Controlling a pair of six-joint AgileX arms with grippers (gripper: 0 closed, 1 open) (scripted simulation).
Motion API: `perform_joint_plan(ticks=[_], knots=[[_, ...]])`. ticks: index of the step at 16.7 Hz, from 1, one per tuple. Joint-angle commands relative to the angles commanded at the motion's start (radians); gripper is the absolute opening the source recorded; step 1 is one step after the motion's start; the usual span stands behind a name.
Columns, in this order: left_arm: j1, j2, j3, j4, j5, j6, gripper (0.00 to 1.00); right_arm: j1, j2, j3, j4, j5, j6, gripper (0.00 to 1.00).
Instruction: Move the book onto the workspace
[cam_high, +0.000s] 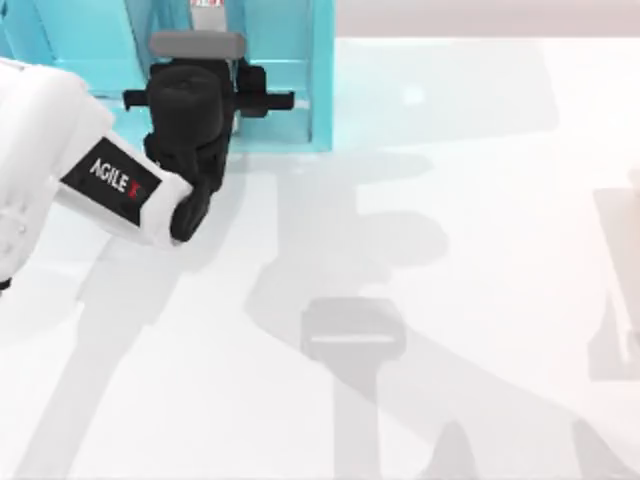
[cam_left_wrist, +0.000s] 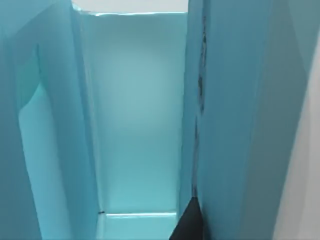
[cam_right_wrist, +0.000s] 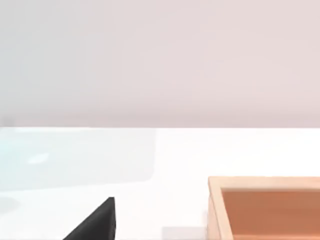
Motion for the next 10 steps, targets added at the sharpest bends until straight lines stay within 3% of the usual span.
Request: perform_joint_plan(ticks=[5, 10], knots=[[-0.016, -0.038, -0.018, -0.024, -0.009, 0.001, 0.00, 0.000, 0.000, 0.000, 0.000, 0.000, 0.000, 1.00], [-0.079, -0.308, -0.138, -0.186, -0.077, -0.003, 0.00, 0.000, 0.000, 0.000, 0.000, 0.000, 0.000, 1.00]])
